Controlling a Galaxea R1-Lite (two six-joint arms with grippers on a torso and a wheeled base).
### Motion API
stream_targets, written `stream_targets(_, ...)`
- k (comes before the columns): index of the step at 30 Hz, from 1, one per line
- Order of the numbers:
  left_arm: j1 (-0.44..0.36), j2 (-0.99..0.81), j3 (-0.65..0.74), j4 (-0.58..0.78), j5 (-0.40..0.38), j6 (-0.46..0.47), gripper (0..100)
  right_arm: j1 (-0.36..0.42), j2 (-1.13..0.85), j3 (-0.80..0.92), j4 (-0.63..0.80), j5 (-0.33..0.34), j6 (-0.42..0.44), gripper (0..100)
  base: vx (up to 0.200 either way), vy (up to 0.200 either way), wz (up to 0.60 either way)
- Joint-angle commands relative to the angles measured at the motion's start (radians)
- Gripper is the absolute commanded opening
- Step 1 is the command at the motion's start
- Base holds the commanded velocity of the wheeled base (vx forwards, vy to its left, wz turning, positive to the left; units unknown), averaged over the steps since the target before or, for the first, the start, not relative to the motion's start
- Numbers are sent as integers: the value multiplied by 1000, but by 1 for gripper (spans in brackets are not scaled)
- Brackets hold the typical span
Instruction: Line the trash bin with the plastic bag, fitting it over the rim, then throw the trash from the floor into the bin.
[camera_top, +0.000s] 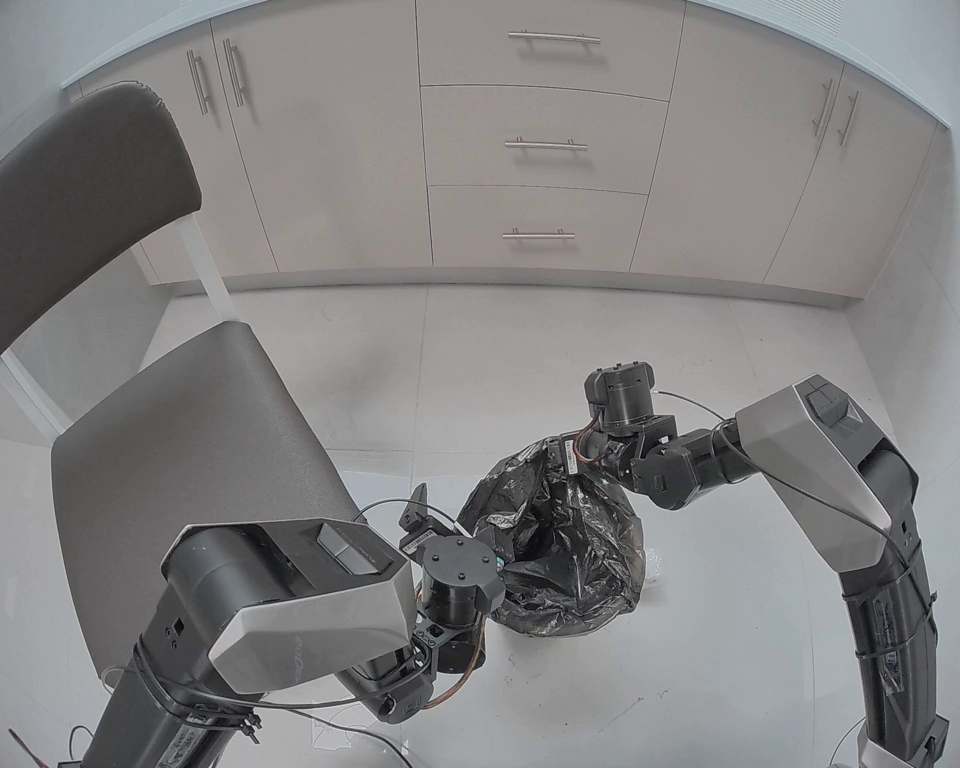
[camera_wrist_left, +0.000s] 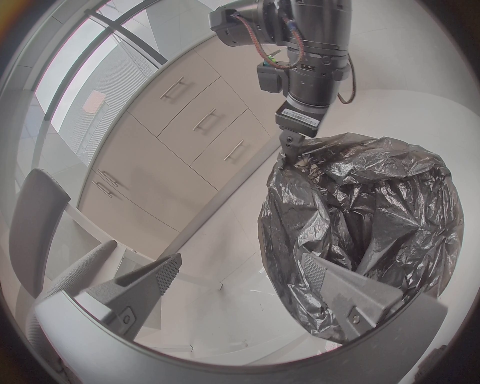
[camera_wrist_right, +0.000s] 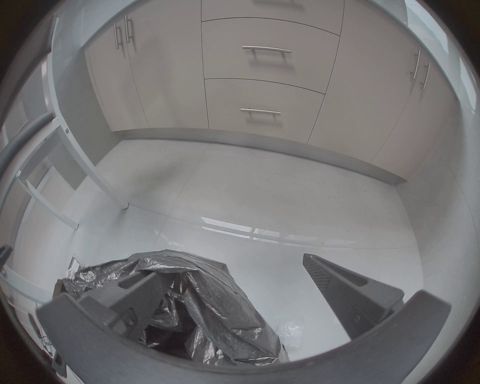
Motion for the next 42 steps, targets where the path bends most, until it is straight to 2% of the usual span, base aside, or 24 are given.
stream_targets(1,-1,18,2,-14,0,2,100,-10,36,-45,0,0,-1,100,0,0,0)
stream_targets(24,-1,54,5,-28,0,0,100,-30,212,-211,-5,3,7,100,0,0,0)
stream_targets(31,-1,50,5,-46,0,5,100,-30,200,-217,-4,1,18,100,0,0,0)
stream_targets(38,1,47,8,-52,0,9,100,-8,45,-73,10,4,22,100,0,0,0)
stream_targets(42,13,54,10,-52,0,11,100,22,-71,93,13,14,16,100,0,0,0)
